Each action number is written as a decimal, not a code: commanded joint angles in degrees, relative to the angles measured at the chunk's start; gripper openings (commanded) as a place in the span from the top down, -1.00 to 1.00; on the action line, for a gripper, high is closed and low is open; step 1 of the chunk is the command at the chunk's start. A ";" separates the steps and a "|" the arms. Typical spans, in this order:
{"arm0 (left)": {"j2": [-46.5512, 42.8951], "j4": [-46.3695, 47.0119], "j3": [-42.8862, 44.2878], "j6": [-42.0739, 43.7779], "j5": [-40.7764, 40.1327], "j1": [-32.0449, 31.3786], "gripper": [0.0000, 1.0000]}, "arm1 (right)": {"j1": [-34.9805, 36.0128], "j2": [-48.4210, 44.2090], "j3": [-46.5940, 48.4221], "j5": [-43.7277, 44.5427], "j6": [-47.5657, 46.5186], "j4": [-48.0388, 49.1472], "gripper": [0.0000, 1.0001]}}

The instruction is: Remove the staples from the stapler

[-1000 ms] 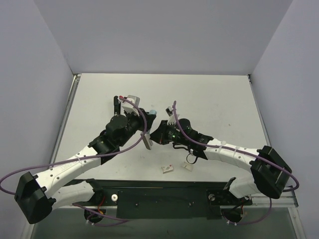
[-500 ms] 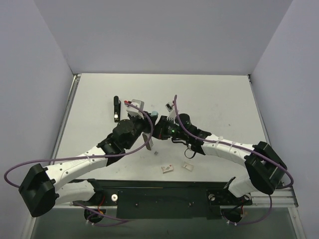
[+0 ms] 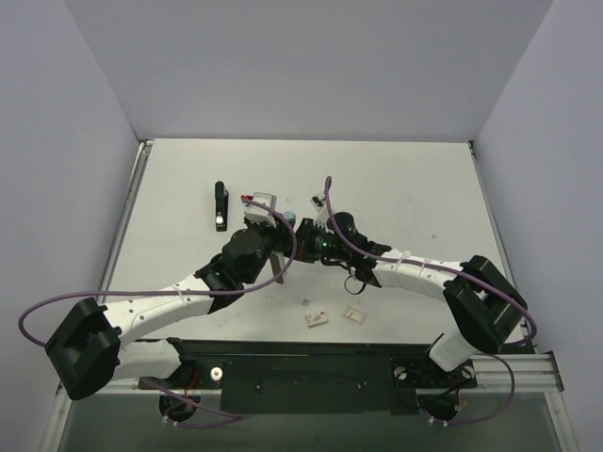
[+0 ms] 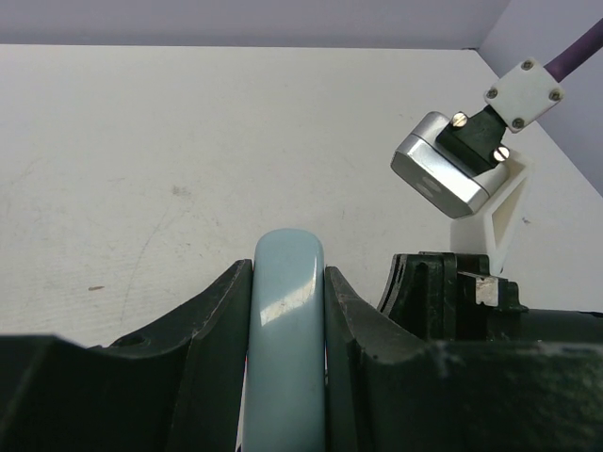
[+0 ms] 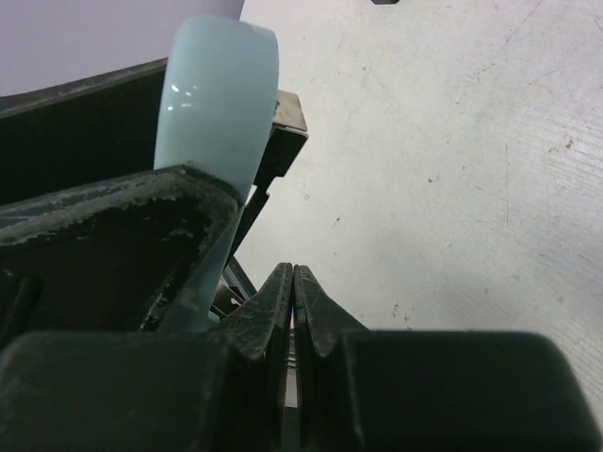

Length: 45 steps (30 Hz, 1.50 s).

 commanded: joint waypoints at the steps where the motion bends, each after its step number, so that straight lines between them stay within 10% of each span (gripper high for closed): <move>1: -0.52 4.12 3.17 -1.06 0.06 -0.58 1.00 | -0.47 -1.63 2.07 -4.75 0.90 5.86 1.00; 45: -24.60 -12.43 1.69 -19.00 20.36 -0.58 1.00 | -0.65 -42.06 -11.11 6.43 -10.18 -24.82 1.00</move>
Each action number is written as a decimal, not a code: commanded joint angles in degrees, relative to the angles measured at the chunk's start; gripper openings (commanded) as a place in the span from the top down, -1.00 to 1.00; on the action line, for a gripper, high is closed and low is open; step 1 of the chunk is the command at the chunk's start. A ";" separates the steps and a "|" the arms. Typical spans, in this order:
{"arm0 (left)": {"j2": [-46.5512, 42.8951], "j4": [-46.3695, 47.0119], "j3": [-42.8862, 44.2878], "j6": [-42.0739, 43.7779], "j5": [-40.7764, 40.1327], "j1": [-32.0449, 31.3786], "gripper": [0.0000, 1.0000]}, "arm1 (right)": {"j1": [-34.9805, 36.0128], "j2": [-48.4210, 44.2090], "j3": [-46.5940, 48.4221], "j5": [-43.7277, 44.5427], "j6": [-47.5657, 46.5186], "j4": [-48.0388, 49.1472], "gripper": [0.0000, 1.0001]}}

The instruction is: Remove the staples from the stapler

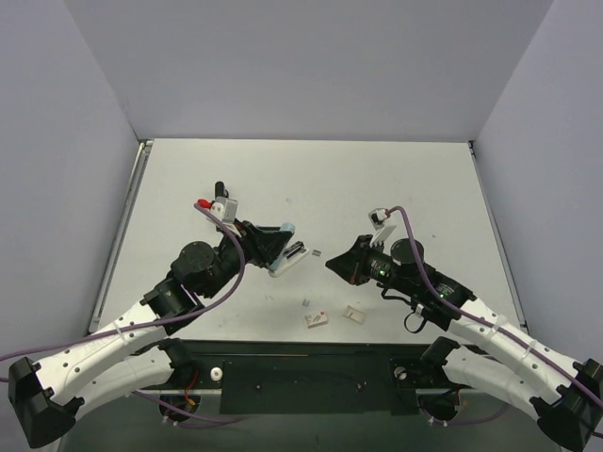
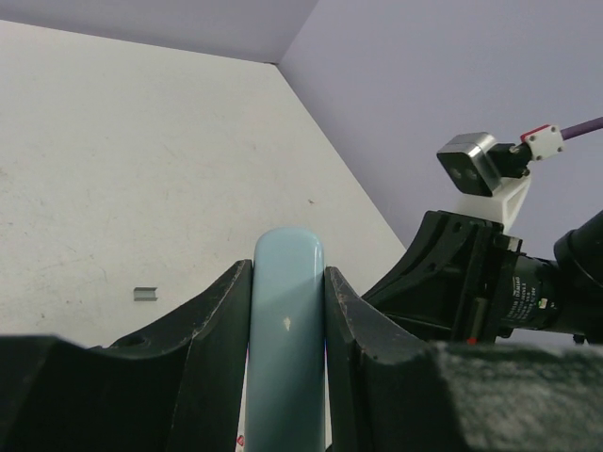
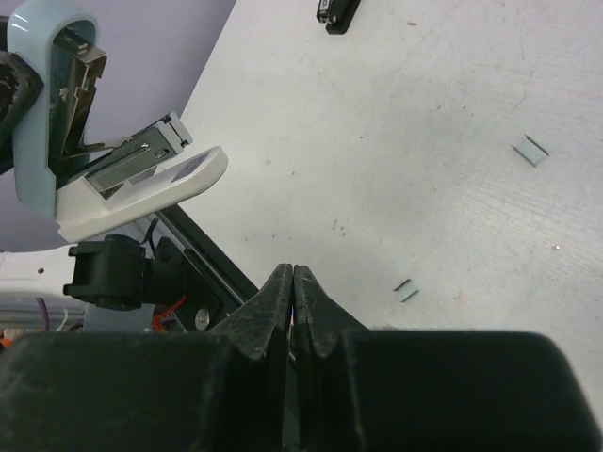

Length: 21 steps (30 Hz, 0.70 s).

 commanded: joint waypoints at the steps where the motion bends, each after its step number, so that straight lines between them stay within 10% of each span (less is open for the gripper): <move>1: -1.13 4.56 0.73 -2.76 5.50 -0.32 1.00 | 1.82 -0.16 -0.12 -2.87 2.96 2.83 1.00; 21: -1.22 9.05 -1.04 -6.28 17.99 -0.32 1.00 | 5.95 5.03 8.22 -4.10 3.58 6.62 1.00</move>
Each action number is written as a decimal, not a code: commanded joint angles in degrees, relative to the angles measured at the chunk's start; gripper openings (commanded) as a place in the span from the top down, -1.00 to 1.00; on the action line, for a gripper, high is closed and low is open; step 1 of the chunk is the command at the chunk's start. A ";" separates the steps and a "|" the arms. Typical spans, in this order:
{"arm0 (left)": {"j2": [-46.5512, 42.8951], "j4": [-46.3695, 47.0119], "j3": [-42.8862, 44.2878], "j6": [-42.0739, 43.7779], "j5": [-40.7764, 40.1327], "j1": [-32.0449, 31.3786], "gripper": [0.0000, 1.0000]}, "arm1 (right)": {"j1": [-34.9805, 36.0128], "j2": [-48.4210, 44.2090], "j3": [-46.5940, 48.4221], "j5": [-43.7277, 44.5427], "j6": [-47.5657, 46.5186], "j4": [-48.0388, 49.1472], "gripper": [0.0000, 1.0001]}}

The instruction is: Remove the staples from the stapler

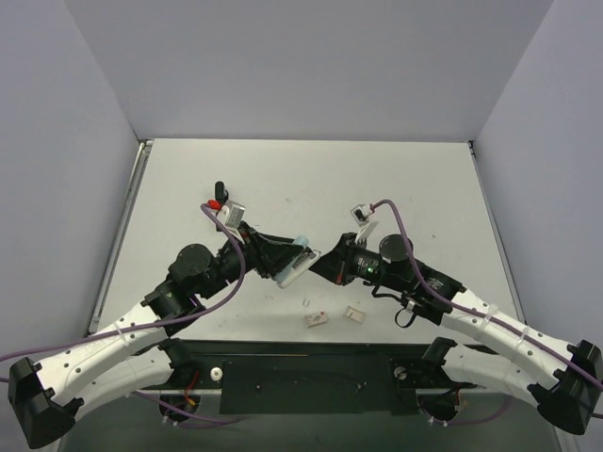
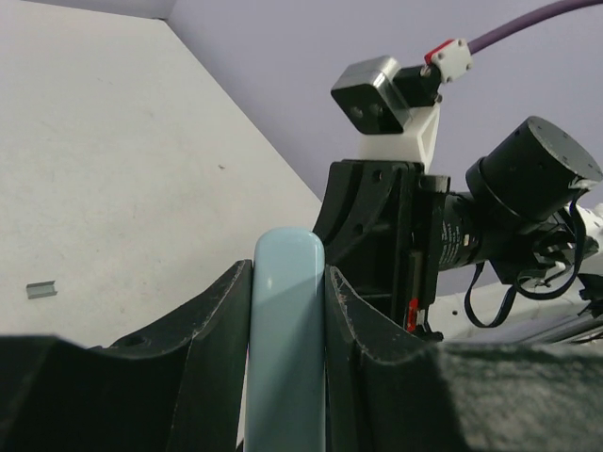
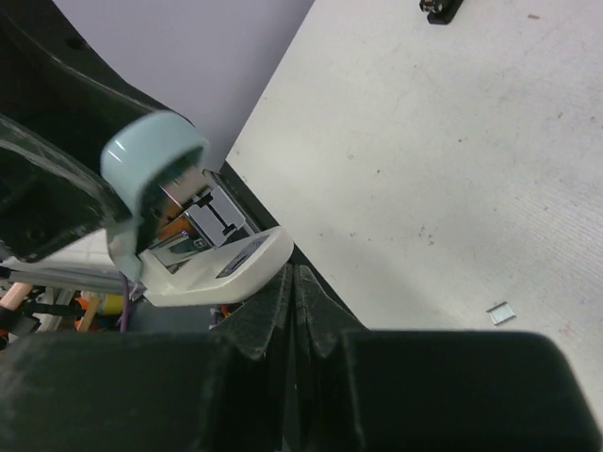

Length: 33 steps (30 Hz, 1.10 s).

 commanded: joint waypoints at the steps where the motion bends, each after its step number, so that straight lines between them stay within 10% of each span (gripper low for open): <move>1: -1.06 5.03 -0.42 -1.93 4.94 -0.28 1.00 | 0.23 0.04 5.45 -0.54 -2.04 1.85 1.00; 20: 7.97 11.44 -0.79 -3.78 32.26 -0.80 1.00 | -0.30 7.60 18.99 -6.96 -7.14 0.53 1.00; 33: 10.98 7.32 2.12 1.76 28.52 -5.02 1.00 | -0.04 8.75 22.86 -7.67 -9.42 -2.28 1.00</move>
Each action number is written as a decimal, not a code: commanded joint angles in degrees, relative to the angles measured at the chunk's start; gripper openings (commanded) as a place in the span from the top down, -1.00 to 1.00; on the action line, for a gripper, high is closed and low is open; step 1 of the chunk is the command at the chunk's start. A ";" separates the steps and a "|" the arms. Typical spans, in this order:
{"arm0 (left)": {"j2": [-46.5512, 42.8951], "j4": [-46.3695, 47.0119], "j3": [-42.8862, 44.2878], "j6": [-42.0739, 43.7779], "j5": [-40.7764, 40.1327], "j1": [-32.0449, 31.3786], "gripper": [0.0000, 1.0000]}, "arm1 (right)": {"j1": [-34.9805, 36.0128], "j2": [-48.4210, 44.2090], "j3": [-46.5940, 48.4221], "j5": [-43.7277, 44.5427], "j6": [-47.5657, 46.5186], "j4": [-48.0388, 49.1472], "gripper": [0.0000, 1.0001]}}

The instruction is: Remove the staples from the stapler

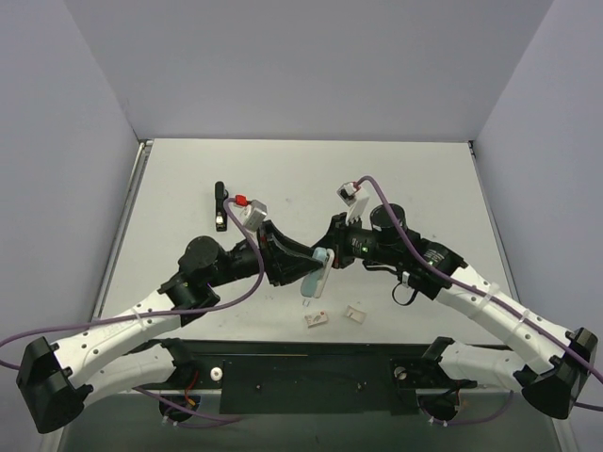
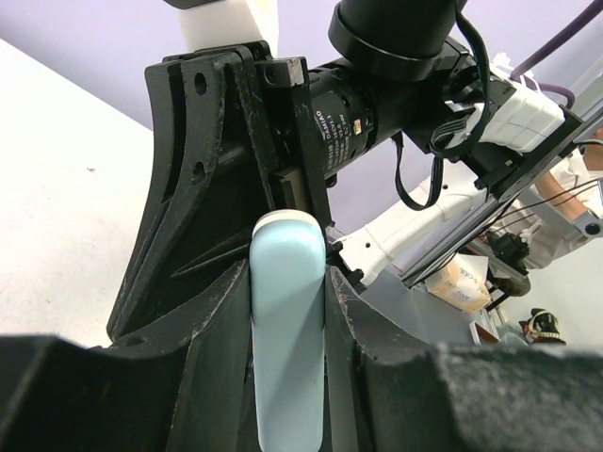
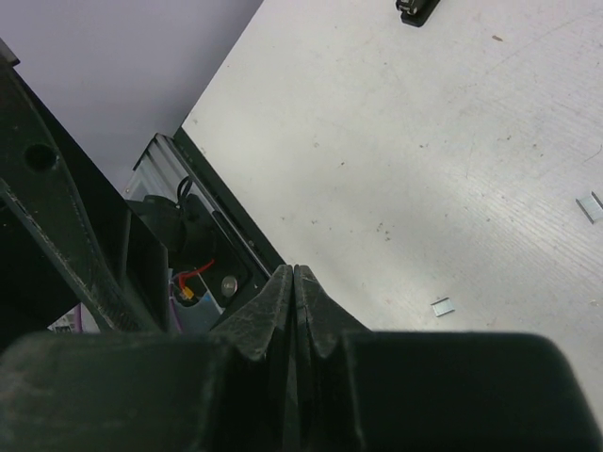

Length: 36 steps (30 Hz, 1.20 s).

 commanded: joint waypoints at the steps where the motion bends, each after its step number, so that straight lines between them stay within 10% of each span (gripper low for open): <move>1: 1.17 -6.47 0.59 2.28 5.53 -4.94 1.00 | 2.30 -0.91 3.80 -3.10 1.75 13.30 1.00; 23: -10.36 -26.51 9.90 13.09 -23.71 -4.94 1.00 | -2.71 -16.21 -6.66 16.24 -3.71 -6.38 1.00; 36: 4.58 -43.04 25.18 21.45 -51.77 -1.86 1.00 | -2.71 -14.89 -11.84 23.63 -2.83 -9.47 1.00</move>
